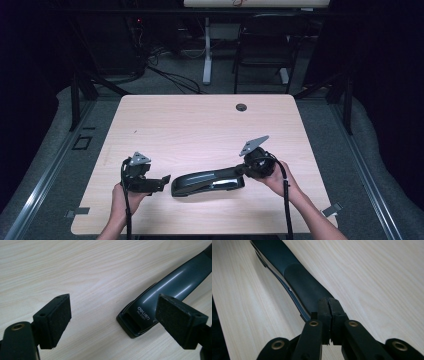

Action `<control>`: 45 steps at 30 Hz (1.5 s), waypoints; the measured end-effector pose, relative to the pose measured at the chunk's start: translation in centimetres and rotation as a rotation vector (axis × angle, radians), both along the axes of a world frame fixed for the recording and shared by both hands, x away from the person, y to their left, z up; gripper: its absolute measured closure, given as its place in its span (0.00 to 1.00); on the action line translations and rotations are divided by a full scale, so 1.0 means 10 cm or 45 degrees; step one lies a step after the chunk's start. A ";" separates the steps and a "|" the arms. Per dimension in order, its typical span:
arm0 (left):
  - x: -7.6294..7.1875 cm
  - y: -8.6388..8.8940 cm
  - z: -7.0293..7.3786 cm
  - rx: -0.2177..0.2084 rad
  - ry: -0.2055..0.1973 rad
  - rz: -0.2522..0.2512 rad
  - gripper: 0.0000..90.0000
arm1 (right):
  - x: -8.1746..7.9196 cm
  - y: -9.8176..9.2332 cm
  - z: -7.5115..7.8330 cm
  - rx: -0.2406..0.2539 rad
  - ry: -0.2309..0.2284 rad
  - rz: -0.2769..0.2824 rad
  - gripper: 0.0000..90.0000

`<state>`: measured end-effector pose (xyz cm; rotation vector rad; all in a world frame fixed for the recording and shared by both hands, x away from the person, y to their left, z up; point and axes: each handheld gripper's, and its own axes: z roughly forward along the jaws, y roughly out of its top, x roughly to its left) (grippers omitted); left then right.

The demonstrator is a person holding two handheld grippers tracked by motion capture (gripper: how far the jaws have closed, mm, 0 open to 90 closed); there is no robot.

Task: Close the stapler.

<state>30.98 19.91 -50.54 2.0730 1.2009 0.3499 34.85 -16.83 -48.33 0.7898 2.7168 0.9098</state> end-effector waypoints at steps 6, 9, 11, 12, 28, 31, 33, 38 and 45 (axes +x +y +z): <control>0.00 0.00 0.00 0.000 -0.001 -0.002 0.15 | -0.03 0.00 0.08 0.042 -0.034 -0.013 0.95; 0.00 0.01 0.01 -0.001 -0.002 -0.002 0.15 | -0.02 -0.01 0.07 0.057 -0.029 -0.031 0.93; 0.00 0.01 0.01 -0.002 -0.002 -0.002 0.15 | -0.02 -0.01 0.09 0.060 -0.041 -0.031 0.91; 0.00 0.01 0.01 -0.002 -0.002 -0.002 0.15 | -0.03 -0.01 0.10 0.071 -0.046 -0.037 0.89; -0.01 0.02 0.01 -0.007 0.000 -0.001 0.15 | -0.10 -0.07 0.27 0.092 -0.096 -0.074 0.39; -0.01 0.02 0.01 -0.004 0.000 -0.003 0.15 | -0.10 -0.11 0.28 0.087 -0.105 -0.098 0.32; -0.01 0.03 0.01 -0.004 -0.002 -0.003 0.15 | -0.10 -0.14 0.28 0.085 -0.102 -0.121 0.25; -0.01 0.03 0.01 -0.009 0.000 -0.001 0.15 | -0.12 -0.24 0.28 0.065 -0.108 -0.172 0.17; -0.01 0.03 0.02 -0.006 -0.002 -0.004 0.15 | -0.13 -0.43 0.23 0.056 -0.083 -0.249 0.05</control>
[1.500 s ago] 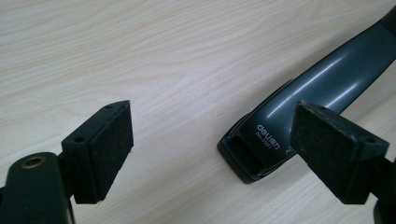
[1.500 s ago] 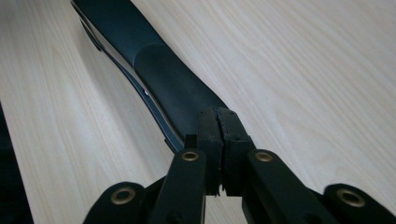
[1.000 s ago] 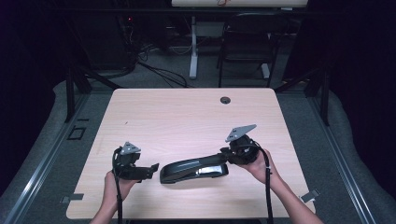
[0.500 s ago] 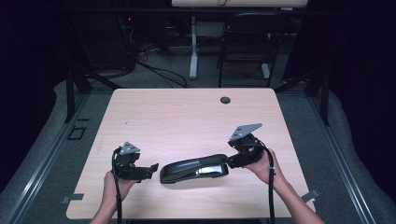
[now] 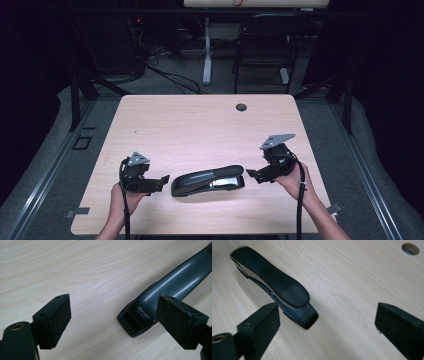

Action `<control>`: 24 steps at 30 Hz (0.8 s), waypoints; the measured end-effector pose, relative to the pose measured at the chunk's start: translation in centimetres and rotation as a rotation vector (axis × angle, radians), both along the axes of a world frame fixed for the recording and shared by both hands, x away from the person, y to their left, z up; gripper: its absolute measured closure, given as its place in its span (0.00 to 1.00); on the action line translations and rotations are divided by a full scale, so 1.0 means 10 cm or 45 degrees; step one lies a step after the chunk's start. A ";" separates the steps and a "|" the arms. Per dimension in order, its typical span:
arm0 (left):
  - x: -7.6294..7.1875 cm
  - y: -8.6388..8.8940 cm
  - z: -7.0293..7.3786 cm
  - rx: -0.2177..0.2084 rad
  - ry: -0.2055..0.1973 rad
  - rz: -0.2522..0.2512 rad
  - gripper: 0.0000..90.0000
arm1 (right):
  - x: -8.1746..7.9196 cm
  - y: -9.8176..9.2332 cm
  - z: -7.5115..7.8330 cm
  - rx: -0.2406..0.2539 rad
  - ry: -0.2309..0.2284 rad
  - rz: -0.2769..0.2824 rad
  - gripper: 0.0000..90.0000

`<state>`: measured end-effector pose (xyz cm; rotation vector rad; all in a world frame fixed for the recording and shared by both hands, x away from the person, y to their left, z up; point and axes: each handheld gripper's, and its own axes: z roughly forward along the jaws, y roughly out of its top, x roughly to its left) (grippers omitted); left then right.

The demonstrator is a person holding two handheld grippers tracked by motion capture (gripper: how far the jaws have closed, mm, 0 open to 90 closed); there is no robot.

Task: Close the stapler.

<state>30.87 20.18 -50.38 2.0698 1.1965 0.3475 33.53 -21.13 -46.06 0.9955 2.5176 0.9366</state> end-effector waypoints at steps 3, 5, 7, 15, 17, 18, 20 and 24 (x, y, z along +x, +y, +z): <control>0.00 0.00 0.00 0.001 -0.001 0.001 0.15 | 0.00 -0.09 -0.06 -0.008 0.009 -0.041 0.03; 0.00 0.00 0.00 0.002 0.000 -0.001 0.15 | -0.01 -0.17 -0.10 -0.014 0.000 -0.081 0.02; 0.00 0.01 0.00 0.003 -0.001 -0.002 0.15 | -0.02 -0.23 -0.13 -0.005 -0.020 -0.120 0.01; 0.01 -0.01 -0.01 0.003 0.004 -0.002 0.15 | -0.02 -0.40 -0.30 -0.102 -0.002 -0.201 0.00; 0.02 -0.01 -0.01 0.005 0.001 -0.006 0.15 | 0.01 -0.41 -0.38 -0.133 0.030 -0.208 0.00; 0.02 -0.02 -0.01 0.006 0.000 -0.005 0.15 | 0.03 -0.42 -0.42 -0.135 0.048 -0.210 0.00; 0.02 -0.03 -0.01 0.016 0.001 -0.016 0.14 | 0.06 -0.45 -0.47 -0.147 0.072 -0.203 0.00; 0.02 -0.03 -0.02 0.017 -0.001 -0.012 0.14 | 0.10 -0.48 -0.55 -0.168 0.108 -0.194 0.00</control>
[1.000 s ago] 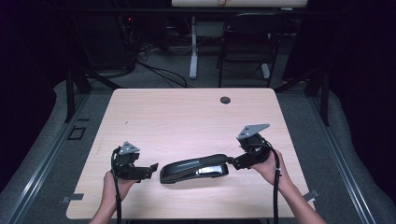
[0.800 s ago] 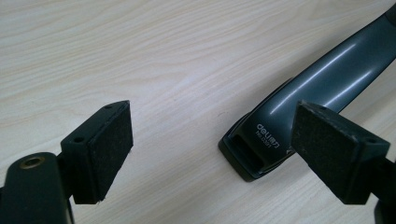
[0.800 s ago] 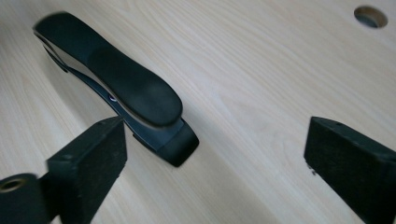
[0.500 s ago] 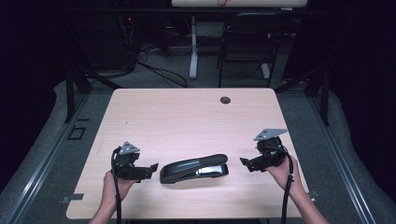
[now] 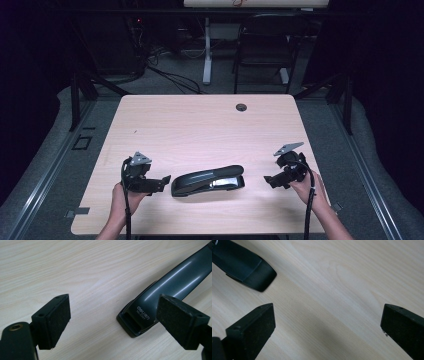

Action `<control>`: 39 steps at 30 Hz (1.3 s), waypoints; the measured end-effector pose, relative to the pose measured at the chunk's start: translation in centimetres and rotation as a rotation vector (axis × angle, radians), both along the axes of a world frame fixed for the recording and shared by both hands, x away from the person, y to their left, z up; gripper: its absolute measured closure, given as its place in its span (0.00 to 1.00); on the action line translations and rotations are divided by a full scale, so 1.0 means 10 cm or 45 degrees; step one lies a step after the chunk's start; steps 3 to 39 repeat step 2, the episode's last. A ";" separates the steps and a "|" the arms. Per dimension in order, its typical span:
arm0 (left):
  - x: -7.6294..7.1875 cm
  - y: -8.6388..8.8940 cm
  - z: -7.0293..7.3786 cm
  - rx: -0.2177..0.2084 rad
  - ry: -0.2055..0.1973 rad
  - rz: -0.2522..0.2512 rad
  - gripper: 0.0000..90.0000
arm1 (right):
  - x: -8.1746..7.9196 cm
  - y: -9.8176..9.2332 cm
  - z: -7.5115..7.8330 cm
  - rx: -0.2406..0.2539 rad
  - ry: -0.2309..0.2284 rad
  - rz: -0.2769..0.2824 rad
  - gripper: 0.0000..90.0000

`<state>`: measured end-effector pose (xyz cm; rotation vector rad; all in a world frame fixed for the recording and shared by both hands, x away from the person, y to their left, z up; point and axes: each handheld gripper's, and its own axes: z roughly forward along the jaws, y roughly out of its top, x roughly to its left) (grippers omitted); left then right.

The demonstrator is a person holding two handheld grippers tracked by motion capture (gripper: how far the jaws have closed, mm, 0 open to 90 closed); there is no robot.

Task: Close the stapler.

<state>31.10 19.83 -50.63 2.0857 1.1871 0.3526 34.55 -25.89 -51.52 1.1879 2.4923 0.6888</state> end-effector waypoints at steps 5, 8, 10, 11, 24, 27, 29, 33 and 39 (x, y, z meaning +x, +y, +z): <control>0.01 -0.01 -0.01 0.003 0.004 0.001 0.14 | 0.02 0.00 -0.05 -0.013 0.032 0.014 0.00; 0.01 -0.01 -0.01 0.003 0.004 0.001 0.14 | 0.02 0.00 -0.05 -0.013 0.032 0.014 0.00; 0.01 -0.01 -0.01 0.003 0.004 0.001 0.14 | 0.02 0.00 -0.05 -0.013 0.032 0.014 0.00; 0.01 -0.01 -0.01 0.003 0.004 0.001 0.14 | 0.02 0.00 -0.05 -0.013 0.032 0.014 0.00; 0.01 -0.01 -0.01 0.003 0.004 0.001 0.14 | 0.02 0.00 -0.05 -0.013 0.032 0.014 0.00; 0.01 -0.01 -0.01 0.003 0.004 0.001 0.14 | 0.02 0.00 -0.05 -0.013 0.032 0.014 0.00; 0.01 -0.01 -0.01 0.003 0.004 0.001 0.14 | 0.02 0.00 -0.05 -0.013 0.032 0.014 0.00; 0.01 -0.01 -0.01 0.003 0.004 0.001 0.14 | 0.02 0.00 -0.05 -0.013 0.032 0.014 0.00; 0.01 -0.01 -0.01 0.003 0.004 0.001 0.14 | 0.02 0.00 -0.05 -0.013 0.032 0.014 0.00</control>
